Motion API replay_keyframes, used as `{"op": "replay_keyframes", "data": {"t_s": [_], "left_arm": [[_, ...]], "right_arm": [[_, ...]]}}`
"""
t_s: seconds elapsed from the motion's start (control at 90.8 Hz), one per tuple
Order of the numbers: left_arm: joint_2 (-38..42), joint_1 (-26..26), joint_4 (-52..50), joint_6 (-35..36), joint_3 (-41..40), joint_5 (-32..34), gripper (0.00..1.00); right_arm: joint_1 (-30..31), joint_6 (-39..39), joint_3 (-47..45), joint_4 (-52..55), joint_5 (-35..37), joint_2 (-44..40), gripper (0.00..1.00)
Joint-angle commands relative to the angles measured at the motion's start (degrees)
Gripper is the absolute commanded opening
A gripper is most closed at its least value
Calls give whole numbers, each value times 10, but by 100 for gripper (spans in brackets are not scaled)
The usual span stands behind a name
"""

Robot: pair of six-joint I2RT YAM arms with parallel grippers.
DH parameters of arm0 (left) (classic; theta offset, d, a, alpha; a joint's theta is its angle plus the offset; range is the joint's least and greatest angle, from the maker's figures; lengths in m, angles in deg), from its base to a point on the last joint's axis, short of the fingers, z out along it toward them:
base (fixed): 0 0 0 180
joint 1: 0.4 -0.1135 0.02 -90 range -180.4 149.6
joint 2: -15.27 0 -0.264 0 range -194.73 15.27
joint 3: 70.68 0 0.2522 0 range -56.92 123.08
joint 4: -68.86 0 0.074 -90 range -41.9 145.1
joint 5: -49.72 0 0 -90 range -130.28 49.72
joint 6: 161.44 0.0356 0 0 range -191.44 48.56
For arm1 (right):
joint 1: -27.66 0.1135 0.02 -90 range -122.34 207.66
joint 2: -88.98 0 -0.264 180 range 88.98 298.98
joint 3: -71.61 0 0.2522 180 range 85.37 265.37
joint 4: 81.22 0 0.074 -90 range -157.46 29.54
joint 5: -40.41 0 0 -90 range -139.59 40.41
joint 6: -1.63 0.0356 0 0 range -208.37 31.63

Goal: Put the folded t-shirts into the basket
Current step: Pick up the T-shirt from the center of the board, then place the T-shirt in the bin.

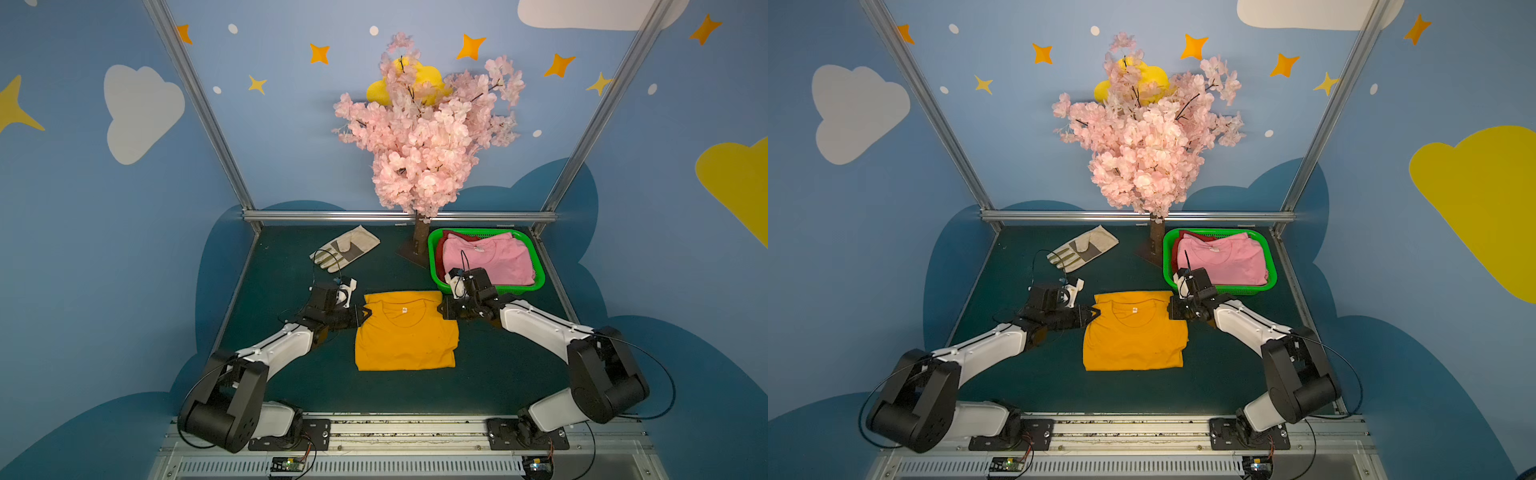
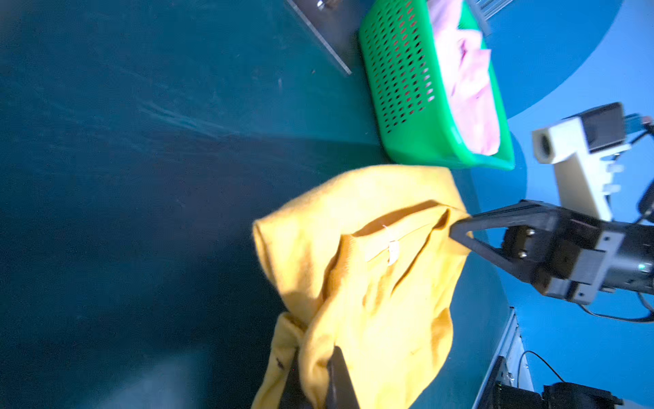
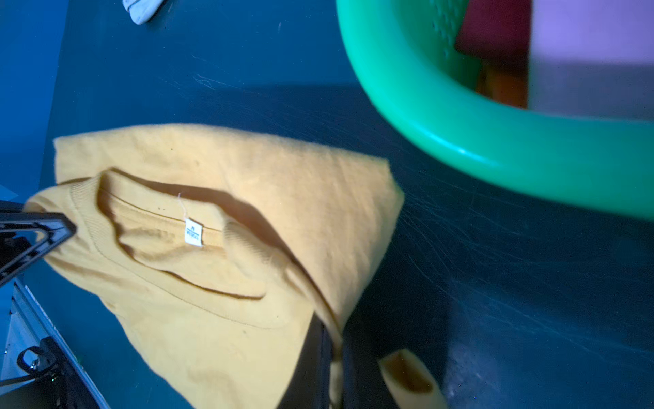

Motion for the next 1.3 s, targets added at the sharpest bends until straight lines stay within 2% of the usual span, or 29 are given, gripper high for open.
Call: {"op": "replay_keyframes", "data": {"t_s": [0.0,0.297,0.441,0.562,0.782,0.914,1.178,1.289], "left_arm": [[61,6,-6,-7,0,21,3],[183,52,-80,-11,39,80,3],[198,99,-96,-16,76,135,2],[181,143,-79,-12,109,185,3],[63,228,-30,32,218,277,3],[-36,262,-10,59,317,290,3],[-243,290,5,137,530,311,3],[-325,290,-31,167,631,309,3]], "right_arm": [[-4,-32,40,55,-2,-58,0],[-9,-52,98,140,16,-144,0],[-15,-46,104,140,62,-193,0],[-23,-68,105,136,111,-227,0],[-69,-93,173,176,166,-223,0],[-112,-119,225,190,218,-191,0],[-213,-148,323,187,251,-102,0],[-248,-168,367,186,251,-57,0]]}}
